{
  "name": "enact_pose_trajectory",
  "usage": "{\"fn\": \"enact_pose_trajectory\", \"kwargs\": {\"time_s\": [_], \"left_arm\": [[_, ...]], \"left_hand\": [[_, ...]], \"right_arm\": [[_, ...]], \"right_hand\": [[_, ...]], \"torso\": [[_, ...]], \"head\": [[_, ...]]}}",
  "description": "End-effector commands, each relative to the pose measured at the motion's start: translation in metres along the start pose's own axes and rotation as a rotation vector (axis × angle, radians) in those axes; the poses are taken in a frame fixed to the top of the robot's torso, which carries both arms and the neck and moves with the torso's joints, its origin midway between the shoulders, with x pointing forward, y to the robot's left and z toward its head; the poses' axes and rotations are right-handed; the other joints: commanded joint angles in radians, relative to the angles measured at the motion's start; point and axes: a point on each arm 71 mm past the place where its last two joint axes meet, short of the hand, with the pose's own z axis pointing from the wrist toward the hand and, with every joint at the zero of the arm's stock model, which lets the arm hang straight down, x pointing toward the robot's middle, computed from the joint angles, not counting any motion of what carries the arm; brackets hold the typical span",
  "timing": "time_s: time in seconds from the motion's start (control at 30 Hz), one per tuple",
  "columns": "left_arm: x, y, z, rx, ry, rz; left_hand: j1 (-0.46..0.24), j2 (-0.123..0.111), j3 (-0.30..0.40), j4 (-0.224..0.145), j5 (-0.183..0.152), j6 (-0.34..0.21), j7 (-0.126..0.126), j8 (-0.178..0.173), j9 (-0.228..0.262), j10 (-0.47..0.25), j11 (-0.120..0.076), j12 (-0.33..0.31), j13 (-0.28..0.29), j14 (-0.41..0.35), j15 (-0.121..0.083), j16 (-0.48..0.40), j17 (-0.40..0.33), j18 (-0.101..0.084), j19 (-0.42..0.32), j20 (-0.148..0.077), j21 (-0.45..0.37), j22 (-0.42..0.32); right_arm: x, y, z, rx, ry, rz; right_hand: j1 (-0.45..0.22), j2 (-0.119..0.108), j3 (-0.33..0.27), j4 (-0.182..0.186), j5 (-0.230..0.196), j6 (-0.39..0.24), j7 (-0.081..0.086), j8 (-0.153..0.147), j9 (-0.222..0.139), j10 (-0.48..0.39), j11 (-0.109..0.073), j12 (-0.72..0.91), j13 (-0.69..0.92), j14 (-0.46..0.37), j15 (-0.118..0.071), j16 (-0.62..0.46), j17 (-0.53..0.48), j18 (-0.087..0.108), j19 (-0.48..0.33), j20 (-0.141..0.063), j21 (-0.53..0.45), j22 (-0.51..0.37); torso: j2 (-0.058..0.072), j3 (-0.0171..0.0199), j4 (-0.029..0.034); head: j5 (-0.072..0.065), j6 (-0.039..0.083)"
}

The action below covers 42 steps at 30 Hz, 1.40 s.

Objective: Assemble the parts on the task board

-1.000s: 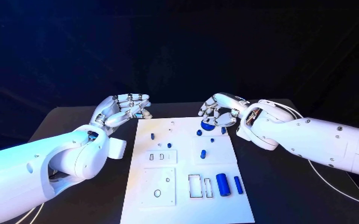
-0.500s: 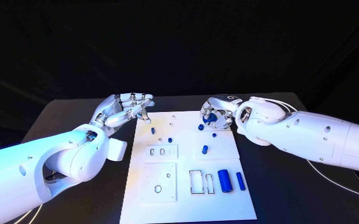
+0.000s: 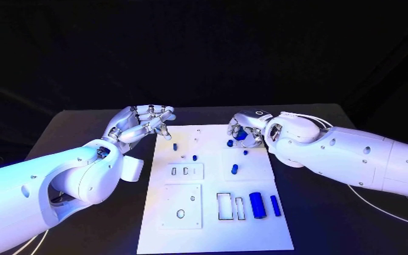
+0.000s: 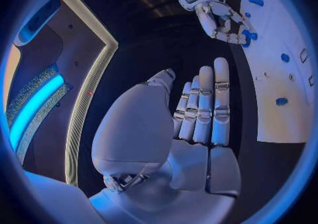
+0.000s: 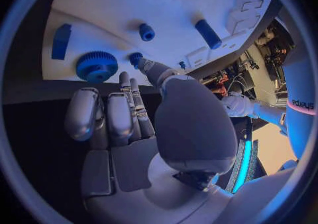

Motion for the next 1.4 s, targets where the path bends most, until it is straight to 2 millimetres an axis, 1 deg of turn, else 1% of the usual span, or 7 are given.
{"fn": "enact_pose_trajectory", "kwargs": {"time_s": [0.03, 0.17, 0.3, 0.53, 0.97, 1.13, 1.4], "left_arm": [[0.001, 0.000, 0.001, -0.006, 0.026, -0.009], [0.001, 0.000, 0.001, -0.009, 0.025, -0.008], [0.000, 0.000, 0.001, -0.011, 0.022, -0.007], [0.003, 0.000, 0.001, -0.016, 0.030, -0.011], [0.006, 0.001, 0.001, -0.027, 0.033, -0.021], [0.006, 0.001, 0.001, -0.030, 0.031, -0.025], [0.004, 0.001, 0.001, -0.031, 0.026, -0.024]], "left_hand": [[-0.008, -0.002, 0.004, 0.000, -0.003, 0.005, 0.002, -0.001, 0.002, 0.003, 0.002, -0.006, -0.001, -0.009, 0.000, 0.003, 0.001, 0.010, -0.006, -0.001, 0.006, 0.002], [-0.009, -0.002, 0.005, 0.000, -0.003, 0.004, 0.002, -0.001, 0.002, 0.003, 0.003, -0.007, -0.001, -0.011, 0.000, 0.004, 0.002, 0.010, -0.009, -0.001, 0.009, 0.004], [-0.007, 0.000, 0.009, -0.001, -0.003, 0.005, 0.002, -0.001, 0.002, 0.003, 0.003, -0.007, -0.001, -0.012, 0.000, 0.005, 0.003, 0.010, -0.013, 0.000, 0.014, 0.008], [-0.006, 0.002, 0.013, -0.001, -0.002, 0.006, 0.002, -0.001, 0.002, 0.004, 0.002, -0.006, 0.000, -0.014, 0.000, 0.006, 0.004, 0.011, -0.017, 0.000, 0.019, 0.012], [0.006, 0.004, 0.030, -0.003, -0.001, 0.005, 0.003, -0.002, 0.002, 0.002, 0.003, -0.009, -0.001, -0.019, 0.000, 0.008, 0.006, 0.012, -0.030, 0.001, 0.037, 0.024], [0.011, 0.005, 0.039, -0.004, 0.000, 0.004, 0.004, -0.003, 0.002, 0.001, 0.004, -0.010, -0.001, -0.020, 0.001, 0.009, 0.007, 0.012, -0.035, 0.002, 0.045, 0.029], [0.014, 0.004, 0.044, -0.004, 0.000, 0.004, 0.004, -0.003, 0.003, 0.001, 0.004, -0.011, -0.001, -0.020, 0.001, 0.010, 0.007, 0.012, -0.039, 0.002, 0.050, 0.032]], "right_arm": [[0.003, 0.001, 0.001, 0.005, 0.012, -0.019], [0.007, 0.001, 0.001, 0.006, 0.023, -0.017], [0.009, 0.002, 0.002, 0.007, 0.027, -0.014], [0.011, 0.005, 0.004, 0.004, 0.033, -0.010], [0.013, 0.007, 0.006, 0.010, 0.031, -0.002], [0.010, 0.008, 0.007, 0.017, -0.010, -0.006], [0.003, 0.013, 0.005, 0.021, -0.099, -0.002]], "right_hand": [[0.013, 0.000, 0.003, 0.006, 0.012, 0.000, -0.002, -0.001, 0.003, -0.001, -0.002, 0.005, 0.002, 0.034, 0.006, 0.011, 0.009, -0.017, 0.010, 0.001, 0.009, 0.013], [0.015, 0.003, 0.008, 0.011, 0.020, 0.006, -0.001, 0.001, 0.007, 0.002, -0.002, 0.007, 0.003, 0.036, 0.007, 0.029, 0.027, -0.021, 0.017, 0.001, 0.025, 0.035], [0.019, 0.009, 0.019, 0.017, 0.023, 0.014, 0.000, 0.005, 0.013, 0.005, -0.001, 0.009, 0.005, 0.040, 0.007, 0.051, 0.049, -0.026, 0.029, 0.002, 0.049, 0.071], [0.024, 0.014, 0.031, 0.021, 0.024, 0.022, -0.001, 0.011, 0.020, 0.015, -0.003, 0.014, 0.008, 0.040, 0.006, 0.064, 0.060, -0.029, 0.034, 0.001, 0.063, 0.090], [0.025, 0.029, 0.050, 0.033, 0.023, 0.034, -0.006, 0.020, 0.033, 0.031, -0.008, 0.021, 0.013, 0.039, 0.003, 0.079, 0.069, -0.030, 0.036, 0.000, 0.073, 0.105], [0.065, 0.060, 0.090, 0.010, -0.008, 0.071, -0.020, 0.051, 0.064, 0.076, -0.025, 0.043, 0.028, 0.038, -0.011, 0.091, 0.076, -0.034, 0.042, -0.011, 0.091, 0.131], [0.068, 0.060, 0.101, -0.006, -0.009, 0.079, -0.024, 0.065, 0.087, 0.090, -0.031, 0.051, 0.040, 0.037, -0.016, 0.095, 0.074, -0.034, 0.041, -0.017, 0.096, 0.140]], "torso": [[0.002, 0.0009, 0.0002], [0.005, -0.0003, 0.0043], [0.007, 0.0007, 0.0038], [0.011, 0.0003, 0.0092], [0.016, 0.0018, 0.0115], [0.017, 0.0012, 0.0125], [0.019, -0.0001, 0.0159]], "head": [[0.001, 0.001], [-0.002, 0.004], [-0.002, 0.008], [-0.009, 0.011], [-0.014, 0.011], [-0.015, 0.012], [-0.015, 0.018]]}}
